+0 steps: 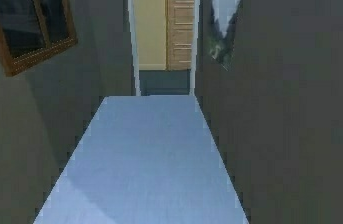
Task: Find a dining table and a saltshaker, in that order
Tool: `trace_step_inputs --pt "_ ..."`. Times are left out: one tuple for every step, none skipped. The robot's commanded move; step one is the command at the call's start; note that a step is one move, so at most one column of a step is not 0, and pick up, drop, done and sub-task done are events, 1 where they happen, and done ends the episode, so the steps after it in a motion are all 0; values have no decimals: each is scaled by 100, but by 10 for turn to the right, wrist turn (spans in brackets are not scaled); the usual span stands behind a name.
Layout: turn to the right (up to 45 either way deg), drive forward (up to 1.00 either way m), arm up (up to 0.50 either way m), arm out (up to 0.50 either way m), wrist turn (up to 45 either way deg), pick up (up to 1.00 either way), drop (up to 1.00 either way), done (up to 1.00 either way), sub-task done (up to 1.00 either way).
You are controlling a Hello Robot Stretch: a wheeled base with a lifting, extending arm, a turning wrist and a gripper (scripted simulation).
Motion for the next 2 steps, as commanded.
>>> trace_step_inputs --pt "0 100 0 0 0 0 0 0 0" --pt "0 100 0 0 0 0 0 0 0"
